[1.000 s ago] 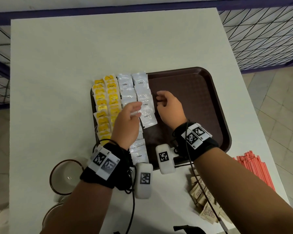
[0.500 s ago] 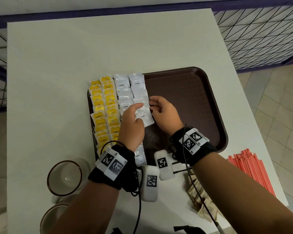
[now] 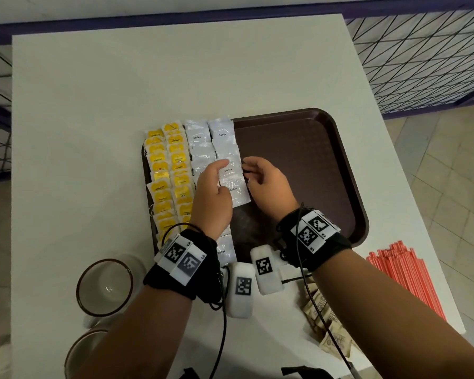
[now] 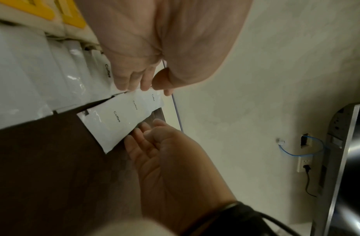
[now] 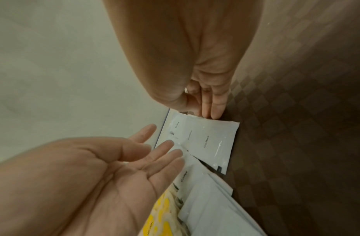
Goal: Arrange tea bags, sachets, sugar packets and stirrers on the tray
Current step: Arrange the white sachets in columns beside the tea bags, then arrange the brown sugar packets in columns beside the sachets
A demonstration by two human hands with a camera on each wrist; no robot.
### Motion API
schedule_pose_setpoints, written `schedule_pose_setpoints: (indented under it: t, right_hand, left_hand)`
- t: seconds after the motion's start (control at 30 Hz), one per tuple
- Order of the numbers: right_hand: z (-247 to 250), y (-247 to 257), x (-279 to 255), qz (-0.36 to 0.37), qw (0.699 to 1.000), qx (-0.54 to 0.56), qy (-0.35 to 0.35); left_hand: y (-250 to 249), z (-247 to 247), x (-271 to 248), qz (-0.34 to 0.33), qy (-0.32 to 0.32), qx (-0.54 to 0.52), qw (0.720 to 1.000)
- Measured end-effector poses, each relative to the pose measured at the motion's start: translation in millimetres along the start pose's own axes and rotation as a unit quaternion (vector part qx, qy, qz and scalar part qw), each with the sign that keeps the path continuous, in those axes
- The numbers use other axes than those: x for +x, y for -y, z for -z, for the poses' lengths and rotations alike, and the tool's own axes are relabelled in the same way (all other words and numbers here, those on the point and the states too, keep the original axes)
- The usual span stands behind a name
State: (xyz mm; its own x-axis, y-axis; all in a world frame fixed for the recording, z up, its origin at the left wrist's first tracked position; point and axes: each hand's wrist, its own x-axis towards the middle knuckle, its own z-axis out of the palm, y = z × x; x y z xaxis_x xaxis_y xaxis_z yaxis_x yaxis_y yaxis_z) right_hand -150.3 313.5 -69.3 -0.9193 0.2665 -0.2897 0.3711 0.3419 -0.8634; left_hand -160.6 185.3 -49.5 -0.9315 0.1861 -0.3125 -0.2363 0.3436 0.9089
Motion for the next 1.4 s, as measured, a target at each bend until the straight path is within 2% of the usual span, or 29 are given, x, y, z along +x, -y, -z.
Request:
schedule_pose_setpoints:
  t: [0.37,0.63,0.77,0.87,0.97,1.07,1.23,1.3,1.4]
  right_hand:
    - [0,3,6,0.008,0.999,0.021,0.023]
    - [13,-1,4,-0.016,0.999,-0.020,0.026]
    - [38,-2,-21,0.020,0.998,-0.014,0.058]
    - [70,-7,-58,0.045,0.994,-0.032,0.096]
    - [107,-19,-99,0.032,0.991,-0.085,0.102]
    - [137,-40,-134,0.031,0.973,-0.202,0.103]
    - [161,-78,-169,0.023,0.909,-0.377,0.178]
    - [162,-86,-175,0.011,0.892,-0.405,0.198]
    - [153,-100,-178,0.048,0.880,-0.425,0.205]
  left_hand:
    - [-3,-5,11,0.008,-0.001,0.008,1.000]
    - [-11,12,1,-0.020,0.018,0.011,1.000]
    - [-15,30,-27,-0.087,0.061,0.037,0.994]
    - [-2,37,-59,-0.129,0.120,0.081,0.981]
    - [20,36,-93,-0.158,0.187,0.128,0.961]
    - [38,27,-121,-0.148,0.250,0.157,0.944]
    - [49,-5,-147,-0.148,0.295,0.232,0.915]
    - [43,-26,-153,-0.115,0.297,0.270,0.909]
    - [35,-66,-161,-0.048,0.297,0.279,0.912]
